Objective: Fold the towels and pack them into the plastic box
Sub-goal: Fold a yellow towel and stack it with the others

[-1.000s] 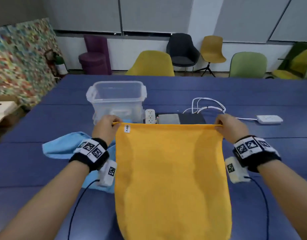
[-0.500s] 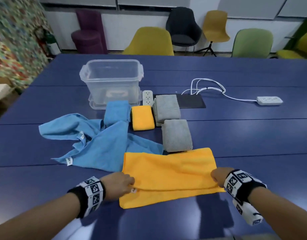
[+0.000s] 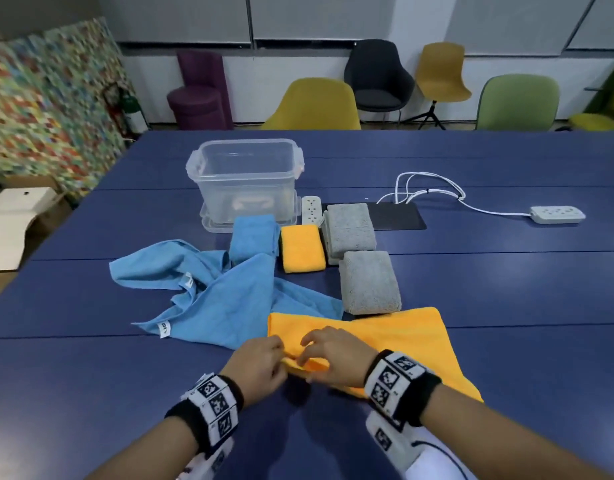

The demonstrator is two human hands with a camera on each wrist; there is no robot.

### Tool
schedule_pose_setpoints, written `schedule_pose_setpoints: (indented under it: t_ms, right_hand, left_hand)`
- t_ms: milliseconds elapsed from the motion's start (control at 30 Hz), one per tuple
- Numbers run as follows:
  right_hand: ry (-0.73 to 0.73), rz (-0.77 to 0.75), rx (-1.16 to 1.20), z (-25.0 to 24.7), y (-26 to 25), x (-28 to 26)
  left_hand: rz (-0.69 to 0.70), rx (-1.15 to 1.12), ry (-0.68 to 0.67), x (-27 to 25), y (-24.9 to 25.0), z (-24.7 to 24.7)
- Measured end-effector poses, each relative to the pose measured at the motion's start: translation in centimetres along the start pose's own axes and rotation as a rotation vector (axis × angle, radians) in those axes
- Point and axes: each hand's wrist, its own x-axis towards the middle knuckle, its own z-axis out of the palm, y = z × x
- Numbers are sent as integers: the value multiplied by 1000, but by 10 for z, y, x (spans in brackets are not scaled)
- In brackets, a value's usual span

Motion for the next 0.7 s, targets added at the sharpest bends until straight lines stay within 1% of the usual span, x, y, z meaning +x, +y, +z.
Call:
schedule_pose_setpoints:
  t_ms: [67,133,200,267,367,433,533,600,700]
  right_hand:
    - [11,66,24,10,-9,16]
    - [73,131,64,17,-9,23]
    - [162,172,135,18,-7,24]
    - [206,193,201,16,-6,23]
    - [251,188,231,9,-4,24]
    - [286,205,234,5,-3,25]
    - [330,252,251,5,0,24]
    - [346,262,260,4,-1,24]
    - [375,277,295,2,-1,26]
  left_hand:
    - [-85,-39,40,8,-1,-11]
    - [-132,-90,55,11,-2,-17]
    - [-185,-213,63,14,-2,-19]
    - [-239,-329,39,14,-3,-21]
    - [-248,-531,89,15,-4,-20]
    - [-227,-635,117,16,-7,-18]
    - [-183,-721,178,19,-12,-12]
    - [-183,-795,227,21,-13,-7]
    - [-179,-838,252,26,-15,-1]
